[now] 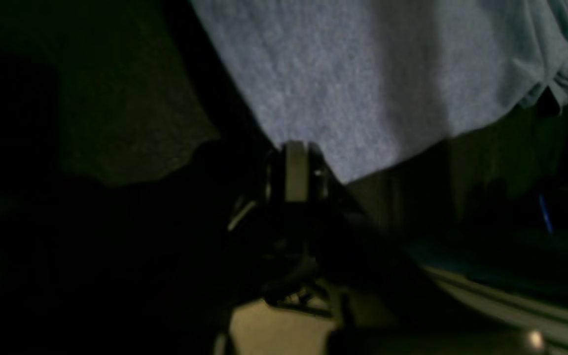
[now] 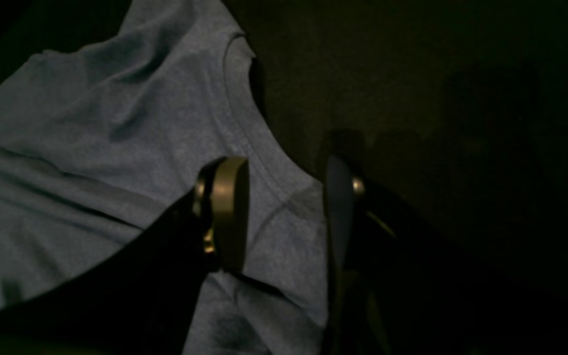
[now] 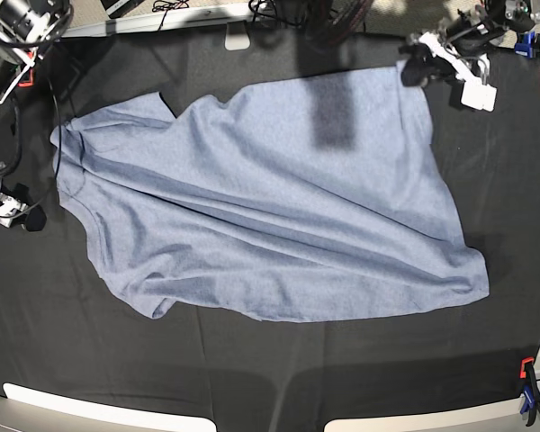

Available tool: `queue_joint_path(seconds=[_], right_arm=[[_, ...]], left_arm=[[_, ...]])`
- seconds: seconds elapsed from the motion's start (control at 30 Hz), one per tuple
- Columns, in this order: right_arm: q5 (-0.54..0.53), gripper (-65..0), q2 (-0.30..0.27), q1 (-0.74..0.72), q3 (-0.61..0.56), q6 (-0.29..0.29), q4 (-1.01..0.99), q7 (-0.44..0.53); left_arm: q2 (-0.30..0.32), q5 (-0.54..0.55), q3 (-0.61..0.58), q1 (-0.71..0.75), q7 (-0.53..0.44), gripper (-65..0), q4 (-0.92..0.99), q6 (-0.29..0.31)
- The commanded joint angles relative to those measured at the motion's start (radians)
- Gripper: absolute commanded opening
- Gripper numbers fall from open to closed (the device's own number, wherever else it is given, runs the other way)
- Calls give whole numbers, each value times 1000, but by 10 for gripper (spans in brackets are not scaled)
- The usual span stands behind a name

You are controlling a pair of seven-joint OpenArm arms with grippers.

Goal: Layout the t-shirt on the table in an organized manner, then fold the t-shirt properly
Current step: 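Grasp the shirt corner with the left gripper and pull it outward, then grasp the shirt edge with the right gripper and pull it outward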

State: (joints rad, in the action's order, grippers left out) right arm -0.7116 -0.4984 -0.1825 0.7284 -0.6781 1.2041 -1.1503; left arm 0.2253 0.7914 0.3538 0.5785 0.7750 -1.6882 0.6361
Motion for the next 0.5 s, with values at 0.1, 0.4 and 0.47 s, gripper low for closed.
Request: queue_joint_path(seconds=[0.1, 0.4, 0.47], right_arm=[[-25, -397, -26, -20, 3, -7, 15, 17], [-25, -397, -25, -20, 3, -7, 15, 17], [-25, -397, -25, -20, 3, -7, 15, 17]], left_arm=[[13, 21, 67, 0, -66, -650, -13, 8], [13, 20, 330, 4, 30, -650, -13, 7], [13, 17, 364, 3, 49, -650, -13, -17]])
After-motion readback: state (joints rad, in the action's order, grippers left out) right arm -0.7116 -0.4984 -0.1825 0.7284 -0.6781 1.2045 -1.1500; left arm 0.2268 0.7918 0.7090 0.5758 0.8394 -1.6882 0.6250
